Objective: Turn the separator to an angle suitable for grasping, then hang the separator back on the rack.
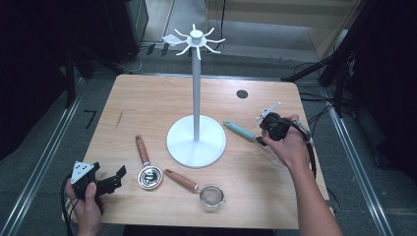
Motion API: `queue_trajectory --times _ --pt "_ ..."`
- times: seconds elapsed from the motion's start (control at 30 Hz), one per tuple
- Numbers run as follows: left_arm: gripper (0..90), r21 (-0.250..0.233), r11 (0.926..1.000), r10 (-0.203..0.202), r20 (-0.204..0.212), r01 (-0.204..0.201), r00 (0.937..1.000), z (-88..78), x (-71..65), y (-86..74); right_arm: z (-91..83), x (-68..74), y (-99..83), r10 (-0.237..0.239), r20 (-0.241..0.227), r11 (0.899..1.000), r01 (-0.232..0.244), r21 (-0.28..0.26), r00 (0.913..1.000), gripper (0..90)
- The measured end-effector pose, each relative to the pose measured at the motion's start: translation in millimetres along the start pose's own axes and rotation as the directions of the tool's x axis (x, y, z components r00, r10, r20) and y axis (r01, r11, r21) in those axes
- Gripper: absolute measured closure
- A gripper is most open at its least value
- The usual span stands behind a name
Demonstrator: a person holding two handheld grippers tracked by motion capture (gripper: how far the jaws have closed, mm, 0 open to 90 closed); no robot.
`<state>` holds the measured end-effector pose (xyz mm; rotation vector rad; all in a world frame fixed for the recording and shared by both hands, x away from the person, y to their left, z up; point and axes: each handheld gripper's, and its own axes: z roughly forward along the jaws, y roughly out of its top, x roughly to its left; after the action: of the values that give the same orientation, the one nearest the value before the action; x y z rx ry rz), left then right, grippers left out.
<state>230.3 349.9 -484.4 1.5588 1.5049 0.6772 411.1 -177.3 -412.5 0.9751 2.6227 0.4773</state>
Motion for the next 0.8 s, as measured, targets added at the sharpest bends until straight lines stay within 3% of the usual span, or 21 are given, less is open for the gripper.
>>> queue_trajectory --times 0.3,0.8 --pt "0.0 0.001 1.0 -0.001 0.006 0.001 1.0 0.1 0.1 0.1 12.7 -6.6 8.0 0.005 -0.017 0.998 -0.004 0.062 0.9998 46.9" --pt "0.0 0.003 1.0 0.0 0.011 0.0 0.9999 0.2 0.2 0.1 25.1 -2.1 34.8 -0.015 -0.049 0.988 0.022 0.153 0.9987 49.0"
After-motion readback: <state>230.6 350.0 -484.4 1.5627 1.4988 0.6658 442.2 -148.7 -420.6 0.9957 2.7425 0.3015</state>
